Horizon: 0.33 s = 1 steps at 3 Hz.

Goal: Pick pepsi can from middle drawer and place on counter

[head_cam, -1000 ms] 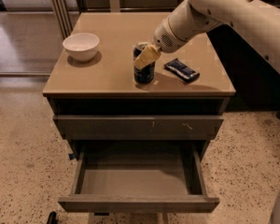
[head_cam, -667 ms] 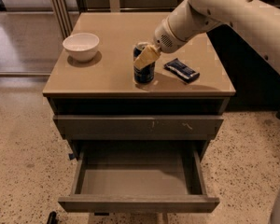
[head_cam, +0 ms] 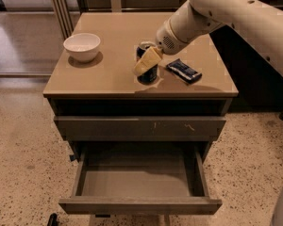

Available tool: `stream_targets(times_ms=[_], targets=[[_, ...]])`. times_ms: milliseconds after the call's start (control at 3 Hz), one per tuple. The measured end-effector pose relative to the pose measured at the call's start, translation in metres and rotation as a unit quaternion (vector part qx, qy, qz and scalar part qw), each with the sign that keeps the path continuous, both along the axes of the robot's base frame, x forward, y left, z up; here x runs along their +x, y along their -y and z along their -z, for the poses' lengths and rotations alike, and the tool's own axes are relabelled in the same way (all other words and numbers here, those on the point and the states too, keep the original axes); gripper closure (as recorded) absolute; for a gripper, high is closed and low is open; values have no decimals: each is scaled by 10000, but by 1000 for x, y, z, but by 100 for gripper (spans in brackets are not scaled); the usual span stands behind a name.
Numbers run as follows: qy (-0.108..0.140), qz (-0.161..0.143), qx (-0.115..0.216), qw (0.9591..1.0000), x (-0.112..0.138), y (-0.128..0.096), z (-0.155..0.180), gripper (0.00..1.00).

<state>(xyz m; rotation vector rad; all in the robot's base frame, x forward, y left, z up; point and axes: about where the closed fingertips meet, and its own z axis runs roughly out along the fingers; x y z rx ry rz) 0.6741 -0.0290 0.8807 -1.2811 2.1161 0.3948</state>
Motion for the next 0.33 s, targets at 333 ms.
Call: stream_targets(times_ms=[333], targets=[[0, 0, 0, 10000, 0, 0, 0, 0]])
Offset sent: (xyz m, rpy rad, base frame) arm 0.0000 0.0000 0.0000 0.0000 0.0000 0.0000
